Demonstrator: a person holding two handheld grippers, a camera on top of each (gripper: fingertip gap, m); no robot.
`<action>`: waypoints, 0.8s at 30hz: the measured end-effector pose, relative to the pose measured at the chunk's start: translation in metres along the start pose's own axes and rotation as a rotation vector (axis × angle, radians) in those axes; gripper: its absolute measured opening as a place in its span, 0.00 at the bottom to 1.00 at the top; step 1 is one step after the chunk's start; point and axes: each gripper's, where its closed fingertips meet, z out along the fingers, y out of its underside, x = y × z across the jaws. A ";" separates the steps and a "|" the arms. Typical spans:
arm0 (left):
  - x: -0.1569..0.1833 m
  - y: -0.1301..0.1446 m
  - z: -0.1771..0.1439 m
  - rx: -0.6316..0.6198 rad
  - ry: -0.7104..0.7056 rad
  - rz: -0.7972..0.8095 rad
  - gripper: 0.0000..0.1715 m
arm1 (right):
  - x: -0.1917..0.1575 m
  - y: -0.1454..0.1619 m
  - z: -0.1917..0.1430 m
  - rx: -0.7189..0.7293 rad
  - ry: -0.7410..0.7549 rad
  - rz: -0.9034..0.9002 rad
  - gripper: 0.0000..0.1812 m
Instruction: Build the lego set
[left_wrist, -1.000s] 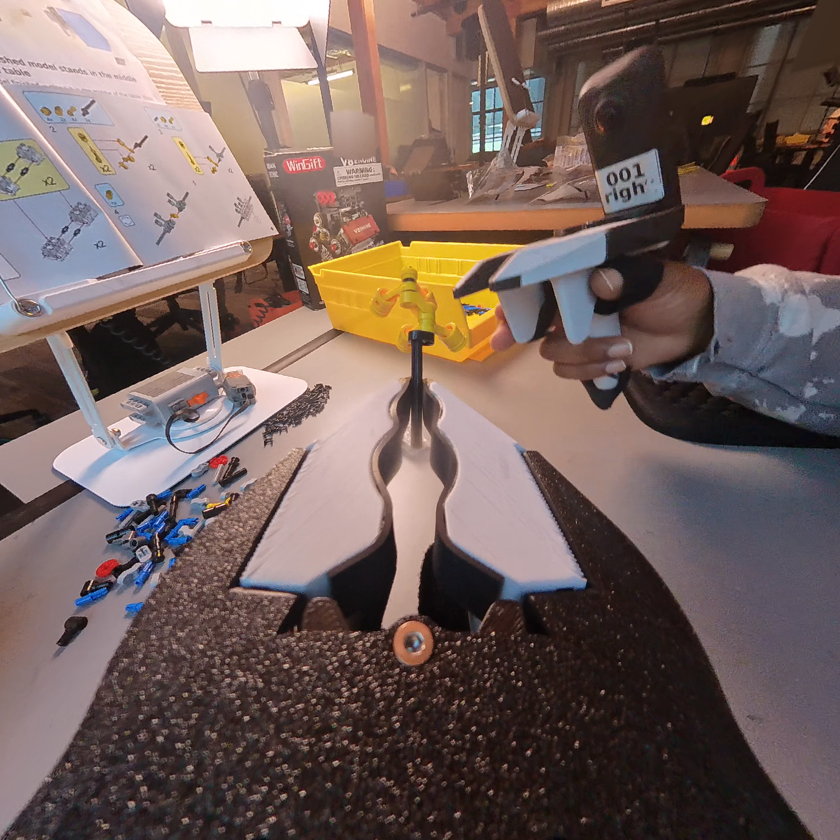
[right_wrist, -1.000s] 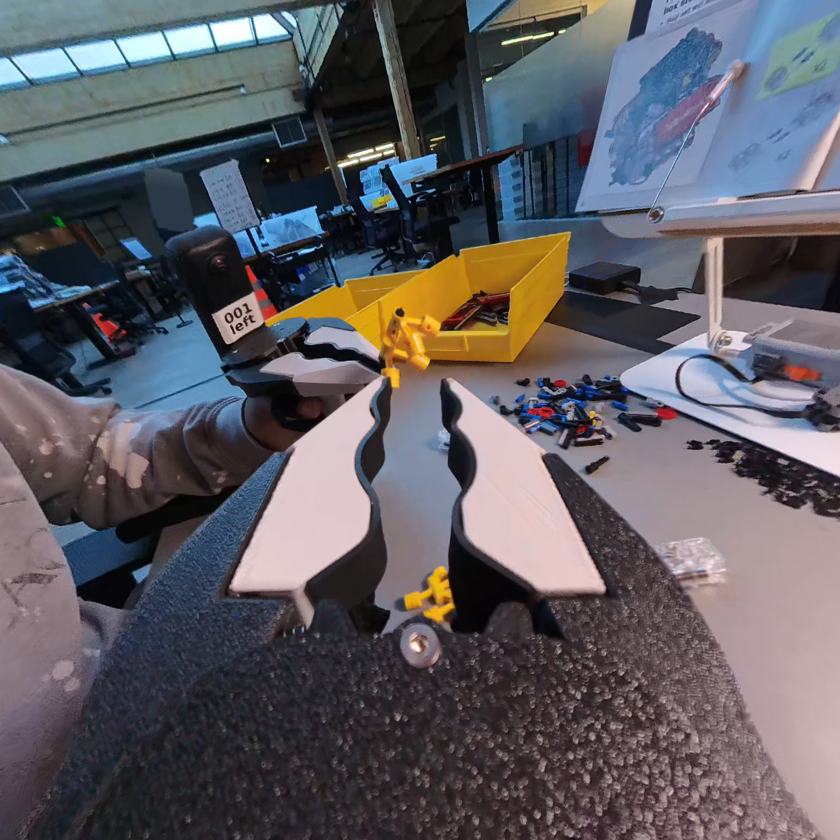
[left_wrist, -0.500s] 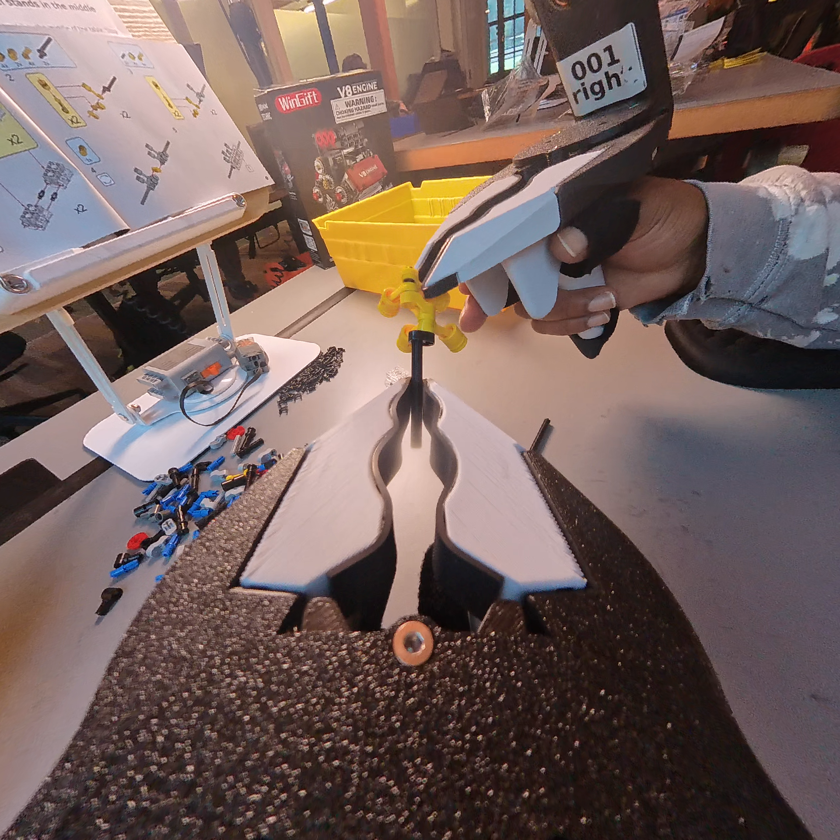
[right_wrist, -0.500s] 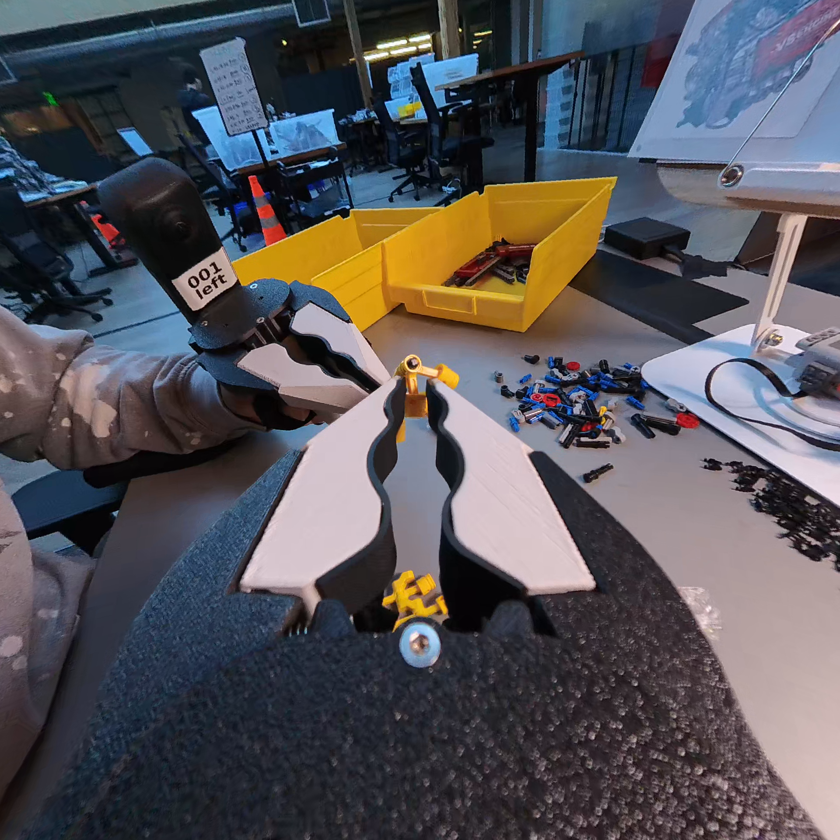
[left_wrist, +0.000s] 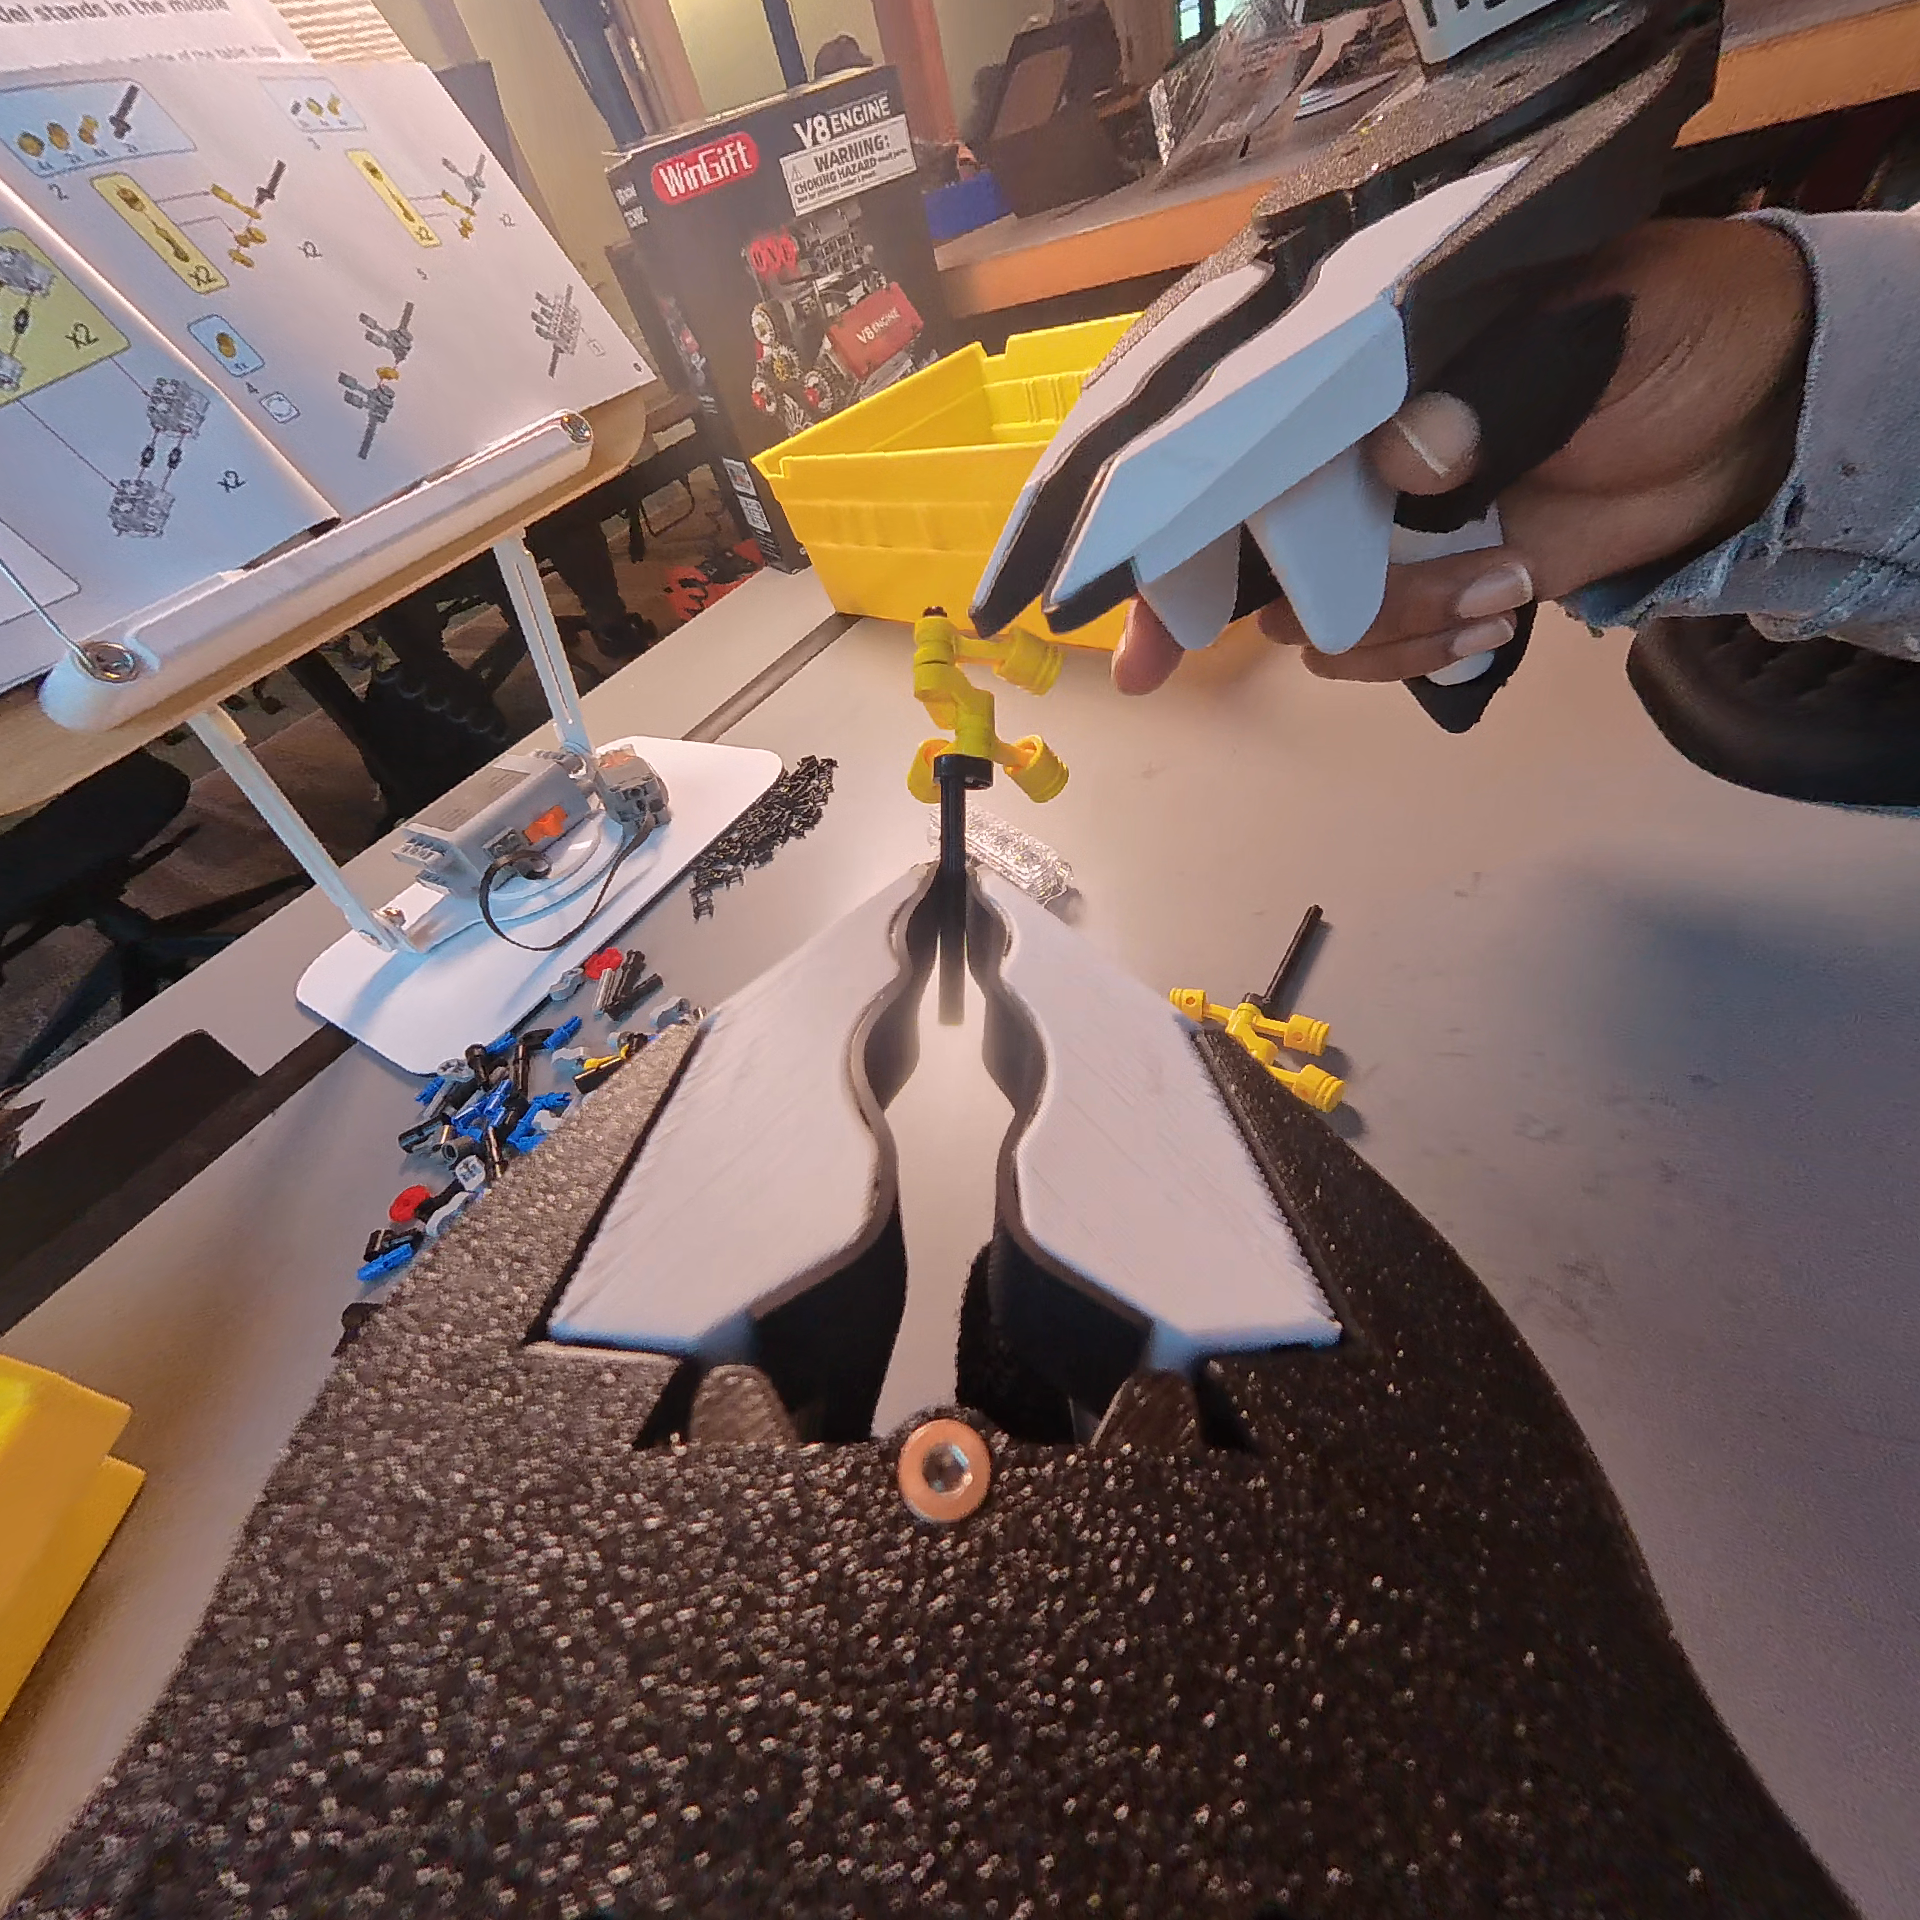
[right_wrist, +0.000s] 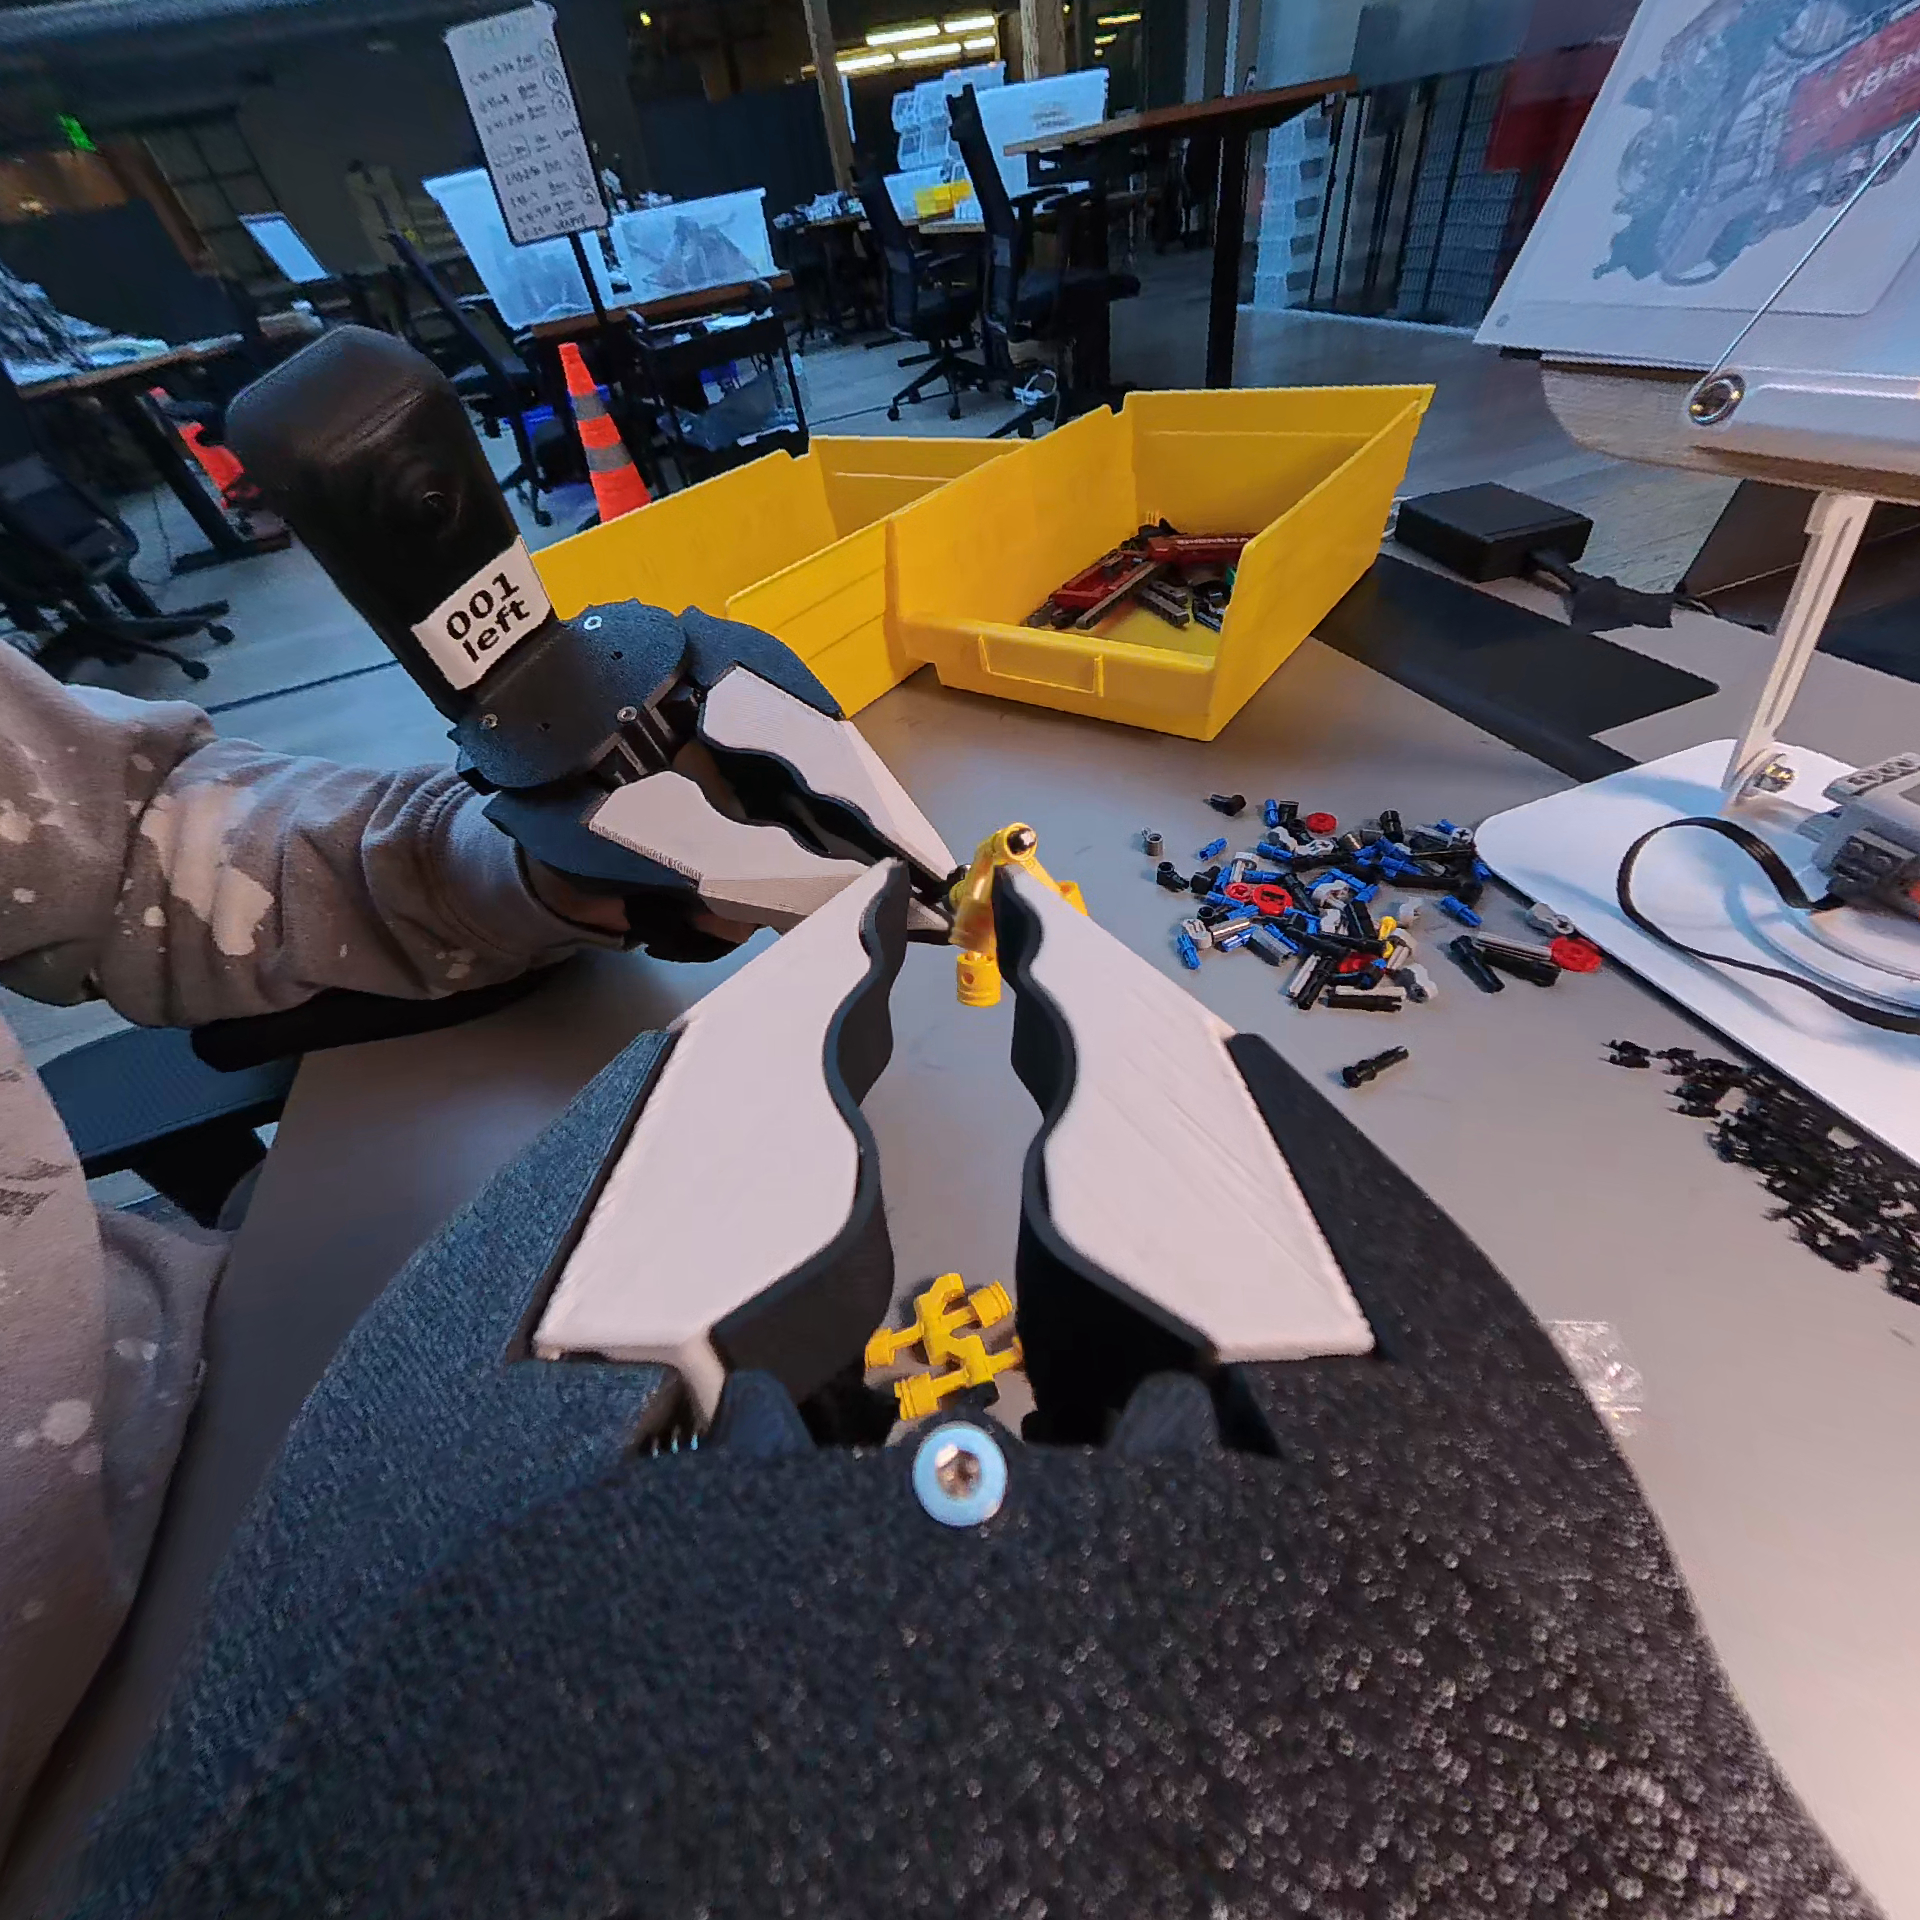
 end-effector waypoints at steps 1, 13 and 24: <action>0.000 0.000 0.000 0.000 0.004 -0.004 0.02 | 0.001 -0.002 -0.002 0.007 0.005 -0.004 0.09; -0.001 0.016 -0.012 -0.057 0.177 0.007 0.02 | 0.016 0.094 -0.039 -0.471 -0.025 -0.166 0.08; 0.021 0.041 -0.021 -0.157 0.371 0.041 0.01 | 0.005 0.149 -0.029 -0.712 -0.116 -0.308 0.04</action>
